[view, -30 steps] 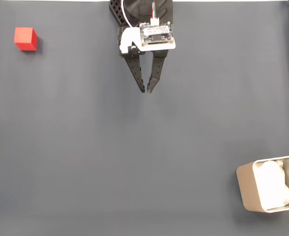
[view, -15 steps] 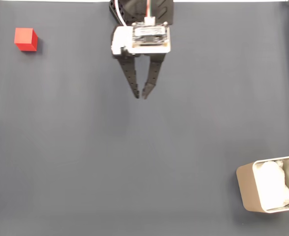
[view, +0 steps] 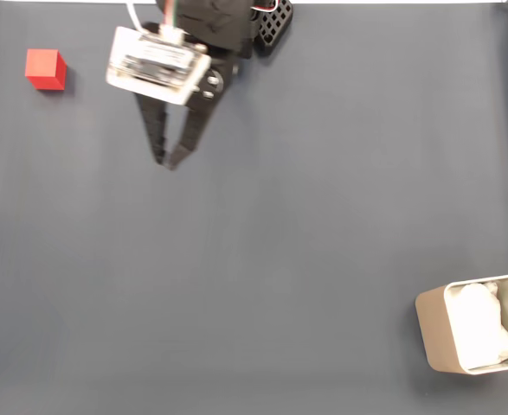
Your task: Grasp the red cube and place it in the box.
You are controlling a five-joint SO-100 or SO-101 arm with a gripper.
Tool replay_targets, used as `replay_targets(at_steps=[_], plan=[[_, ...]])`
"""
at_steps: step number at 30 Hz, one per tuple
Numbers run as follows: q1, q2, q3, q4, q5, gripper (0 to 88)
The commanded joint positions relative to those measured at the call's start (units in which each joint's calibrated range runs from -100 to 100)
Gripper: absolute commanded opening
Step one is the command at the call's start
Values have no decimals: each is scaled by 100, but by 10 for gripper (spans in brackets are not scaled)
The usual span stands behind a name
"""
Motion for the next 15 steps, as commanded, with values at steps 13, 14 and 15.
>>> replay_targets(at_steps=[13, 14, 15], plan=[[2061, 647, -1306, 641, 29, 2], [2196, 673, -1306, 649, 29, 2], [2324, 707, -1306, 649, 29, 2]])
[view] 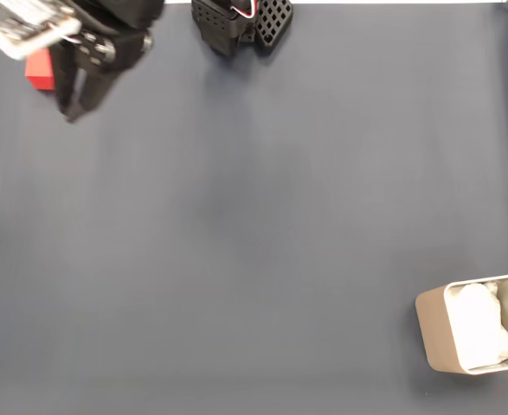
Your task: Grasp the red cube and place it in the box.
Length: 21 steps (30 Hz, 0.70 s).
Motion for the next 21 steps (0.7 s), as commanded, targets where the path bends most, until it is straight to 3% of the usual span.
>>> replay_targets(at_steps=[1, 21], plan=[[508, 56, -303, 29, 34, 2], [2120, 437, 8, 20, -195, 0]])
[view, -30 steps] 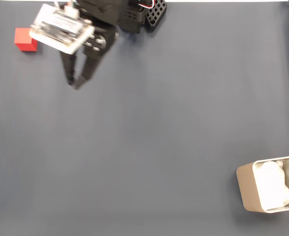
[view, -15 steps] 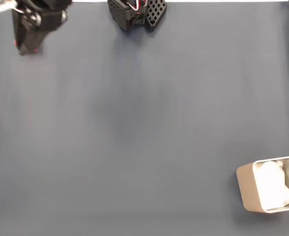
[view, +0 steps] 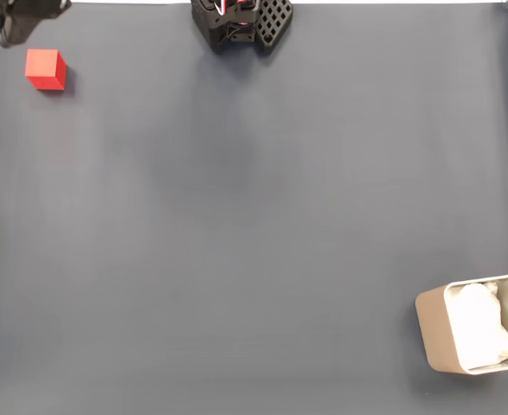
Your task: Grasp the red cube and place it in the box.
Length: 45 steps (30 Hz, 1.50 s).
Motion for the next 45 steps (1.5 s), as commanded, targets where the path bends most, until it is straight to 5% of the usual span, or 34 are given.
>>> replay_targets(at_steps=[1, 23, 45], plan=[[247, 12, 53, -60, -59, 0], [1242, 133, 1112, -421, 20, 222], [1306, 714, 1787, -1248, -59, 298]])
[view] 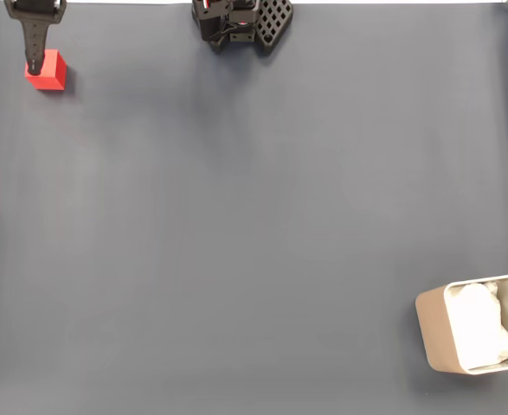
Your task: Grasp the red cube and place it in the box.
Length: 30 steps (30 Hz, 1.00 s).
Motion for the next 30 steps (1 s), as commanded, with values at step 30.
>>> replay_targets(at_steps=[30], plan=[[259, 938, 125, -1134, -142, 338]])
